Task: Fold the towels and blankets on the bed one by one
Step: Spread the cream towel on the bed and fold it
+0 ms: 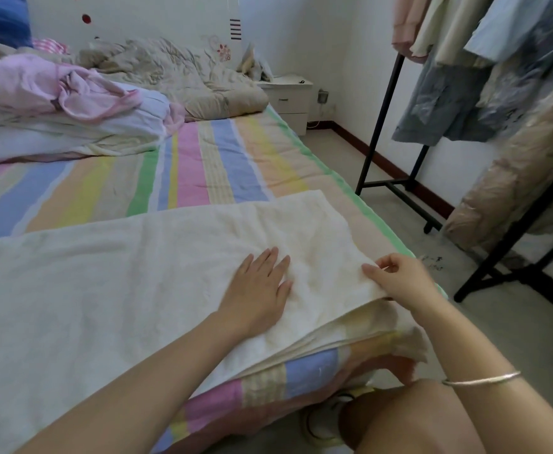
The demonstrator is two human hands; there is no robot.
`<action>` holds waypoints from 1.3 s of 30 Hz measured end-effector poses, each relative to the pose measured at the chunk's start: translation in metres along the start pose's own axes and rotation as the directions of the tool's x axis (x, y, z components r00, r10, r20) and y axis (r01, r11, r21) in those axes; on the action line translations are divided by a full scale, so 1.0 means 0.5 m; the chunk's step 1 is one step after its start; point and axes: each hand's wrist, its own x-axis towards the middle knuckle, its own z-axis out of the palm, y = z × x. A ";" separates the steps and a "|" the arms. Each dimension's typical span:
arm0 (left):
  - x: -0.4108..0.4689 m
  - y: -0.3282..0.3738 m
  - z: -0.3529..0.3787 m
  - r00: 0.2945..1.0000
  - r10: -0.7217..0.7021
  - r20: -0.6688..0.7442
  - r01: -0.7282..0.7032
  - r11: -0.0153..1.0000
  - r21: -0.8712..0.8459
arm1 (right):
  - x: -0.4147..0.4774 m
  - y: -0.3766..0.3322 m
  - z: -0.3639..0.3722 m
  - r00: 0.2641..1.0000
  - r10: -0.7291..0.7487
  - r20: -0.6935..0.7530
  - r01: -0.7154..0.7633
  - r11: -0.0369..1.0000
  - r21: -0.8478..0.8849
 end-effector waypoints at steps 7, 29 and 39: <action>-0.003 0.005 0.000 1.000 0.000 -0.016 0.000 1.000 -0.025 | -0.043 0.048 -0.002 0.995 0.087 0.039 -0.083 0.992 -0.090; 0.115 -0.110 -0.055 0.957 -0.262 -0.127 0.271 0.960 0.063 | 0.121 -0.187 0.267 0.786 -0.489 0.379 0.619 0.618 -0.485; 0.094 -0.170 0.012 0.932 -0.357 -0.069 0.363 0.921 0.139 | 0.285 -0.158 0.232 0.954 -0.163 0.251 0.273 0.818 -0.507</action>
